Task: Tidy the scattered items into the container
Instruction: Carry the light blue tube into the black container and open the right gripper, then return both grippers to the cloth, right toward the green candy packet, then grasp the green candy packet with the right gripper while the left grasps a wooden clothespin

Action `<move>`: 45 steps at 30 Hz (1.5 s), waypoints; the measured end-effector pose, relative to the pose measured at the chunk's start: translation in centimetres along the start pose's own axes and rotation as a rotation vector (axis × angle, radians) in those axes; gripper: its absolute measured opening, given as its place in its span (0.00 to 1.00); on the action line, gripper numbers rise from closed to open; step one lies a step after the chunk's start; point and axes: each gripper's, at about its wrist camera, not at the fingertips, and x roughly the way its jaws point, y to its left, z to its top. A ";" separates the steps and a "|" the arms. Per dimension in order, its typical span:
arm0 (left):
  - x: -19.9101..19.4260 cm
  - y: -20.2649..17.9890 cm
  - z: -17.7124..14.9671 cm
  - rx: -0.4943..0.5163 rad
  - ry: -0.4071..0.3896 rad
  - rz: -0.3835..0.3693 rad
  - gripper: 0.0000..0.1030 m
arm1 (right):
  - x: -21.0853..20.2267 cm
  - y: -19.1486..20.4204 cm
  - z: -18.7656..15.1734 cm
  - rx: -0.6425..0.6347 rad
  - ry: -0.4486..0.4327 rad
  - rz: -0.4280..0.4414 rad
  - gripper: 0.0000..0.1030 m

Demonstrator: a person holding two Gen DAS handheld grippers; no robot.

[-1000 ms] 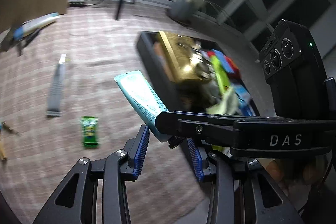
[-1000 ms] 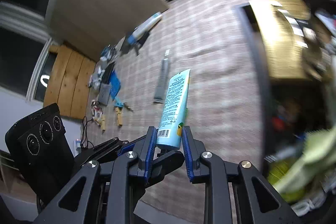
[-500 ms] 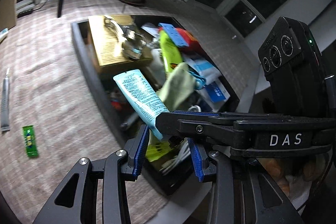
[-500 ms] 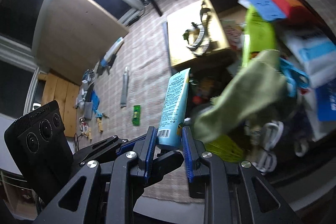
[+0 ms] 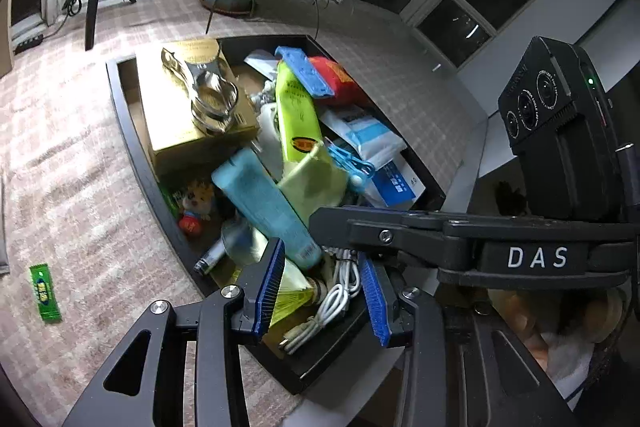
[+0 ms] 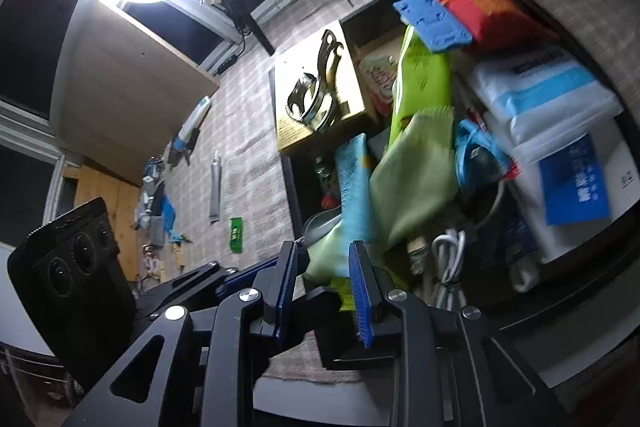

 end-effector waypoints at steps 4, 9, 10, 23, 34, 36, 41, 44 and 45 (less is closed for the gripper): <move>-1.0 0.9 0.0 -0.016 -0.019 0.018 0.40 | -0.2 0.8 0.1 -0.023 -0.012 -0.006 0.25; -2.9 3.3 -0.5 -0.056 -0.043 0.063 0.40 | 0.6 2.6 0.1 -0.061 -0.005 -0.001 0.25; -3.5 4.0 -0.7 -0.067 -0.049 0.079 0.40 | 0.8 3.1 0.0 -0.068 -0.003 0.000 0.25; -11.4 16.2 -5.4 -0.280 -0.118 0.284 0.40 | 6.2 10.4 -0.4 -0.197 0.056 -0.013 0.39; -16.9 27.0 -10.4 -0.451 -0.102 0.488 0.40 | 14.9 15.7 -1.3 -0.291 0.158 -0.100 0.44; -17.4 28.5 -10.9 -0.474 -0.096 0.511 0.40 | 16.7 16.2 -1.5 -0.288 0.181 -0.126 0.44; -18.0 31.2 -11.6 -0.498 -0.078 0.563 0.40 | 19.7 17.3 -2.0 -0.303 0.193 -0.201 0.44; -18.0 32.4 -11.9 -0.519 -0.068 0.582 0.40 | 20.8 17.7 -2.4 -0.317 0.199 -0.239 0.44; -18.0 32.5 -11.9 -0.519 -0.065 0.592 0.40 | 21.2 17.7 -2.5 -0.320 0.199 -0.256 0.44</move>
